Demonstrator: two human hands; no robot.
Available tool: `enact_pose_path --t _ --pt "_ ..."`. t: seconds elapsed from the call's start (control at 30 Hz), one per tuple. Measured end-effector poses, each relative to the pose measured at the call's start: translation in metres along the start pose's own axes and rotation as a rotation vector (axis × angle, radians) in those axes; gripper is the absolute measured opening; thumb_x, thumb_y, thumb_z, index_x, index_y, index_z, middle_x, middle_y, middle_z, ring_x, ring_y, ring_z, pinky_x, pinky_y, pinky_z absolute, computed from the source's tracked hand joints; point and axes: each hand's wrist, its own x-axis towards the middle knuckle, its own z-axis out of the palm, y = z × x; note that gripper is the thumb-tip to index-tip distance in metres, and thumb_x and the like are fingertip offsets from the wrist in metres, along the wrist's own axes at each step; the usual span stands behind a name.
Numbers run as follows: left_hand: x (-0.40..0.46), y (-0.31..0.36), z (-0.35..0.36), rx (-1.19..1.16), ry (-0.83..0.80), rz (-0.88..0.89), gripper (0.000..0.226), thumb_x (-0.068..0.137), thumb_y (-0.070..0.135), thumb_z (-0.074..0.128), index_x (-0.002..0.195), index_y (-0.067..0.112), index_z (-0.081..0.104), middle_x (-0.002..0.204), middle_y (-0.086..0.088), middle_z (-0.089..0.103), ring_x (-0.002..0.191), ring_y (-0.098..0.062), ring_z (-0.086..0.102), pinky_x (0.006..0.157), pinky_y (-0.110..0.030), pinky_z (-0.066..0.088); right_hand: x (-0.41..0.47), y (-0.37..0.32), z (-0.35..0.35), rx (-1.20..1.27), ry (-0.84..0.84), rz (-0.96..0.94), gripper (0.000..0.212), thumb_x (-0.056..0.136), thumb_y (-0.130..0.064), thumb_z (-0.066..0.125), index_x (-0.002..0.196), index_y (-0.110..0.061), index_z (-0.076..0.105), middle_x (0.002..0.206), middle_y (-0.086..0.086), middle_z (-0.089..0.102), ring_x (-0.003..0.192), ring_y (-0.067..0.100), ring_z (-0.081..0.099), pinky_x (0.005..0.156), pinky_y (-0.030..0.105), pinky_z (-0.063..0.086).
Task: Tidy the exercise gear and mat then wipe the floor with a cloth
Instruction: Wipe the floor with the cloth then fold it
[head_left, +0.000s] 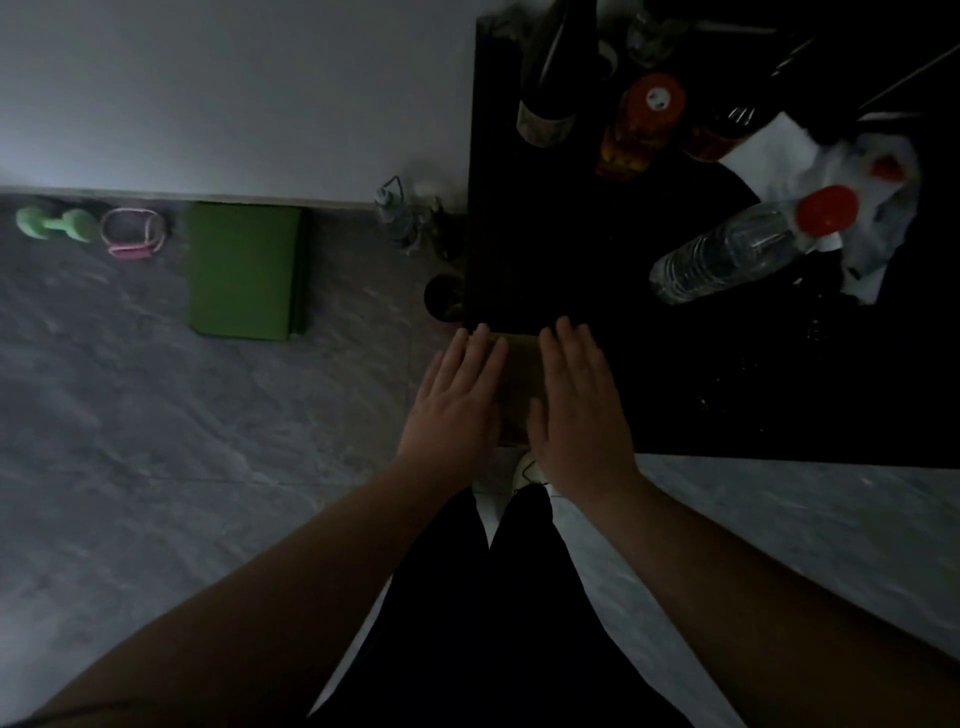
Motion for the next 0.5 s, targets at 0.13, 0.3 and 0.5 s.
enact_pose_path --t 0.13,0.3,0.5 --pt "0.013 -0.003 0.021 0.110 0.002 -0.029 0.066 0.103 0.035 0.035 0.158 0.011 0.007 0.165 -0.009 -0.001 0.152 -0.023 -0.008 0.124 -0.044 0.006 0.001 0.005 0.030 -0.195 -0.131 -0.057 0.069 0.101 -0.043 0.026 0.156 -0.005 0.011 0.165 0.015 0.008 0.153 0.029 0.003 0.124 0.045 0.011" --pt "0.013 -0.014 0.047 0.157 -0.007 -0.058 0.068 0.103 0.042 0.030 0.158 0.010 0.008 0.166 -0.010 0.000 0.153 -0.024 -0.003 0.125 -0.043 0.008 0.003 0.028 0.054 -0.215 -0.188 -0.005 0.074 0.100 -0.048 0.023 0.156 -0.003 0.006 0.165 0.017 0.005 0.153 0.028 0.002 0.123 0.047 0.014" --pt "0.017 -0.012 0.051 0.162 -0.014 -0.068 0.069 0.102 0.042 0.031 0.157 0.009 0.007 0.166 -0.013 0.003 0.153 -0.027 -0.001 0.124 -0.044 0.012 0.006 0.030 0.056 -0.272 -0.207 -0.015 0.074 0.100 -0.048 0.021 0.156 -0.002 0.006 0.165 0.018 0.005 0.153 0.029 0.003 0.124 0.046 0.010"
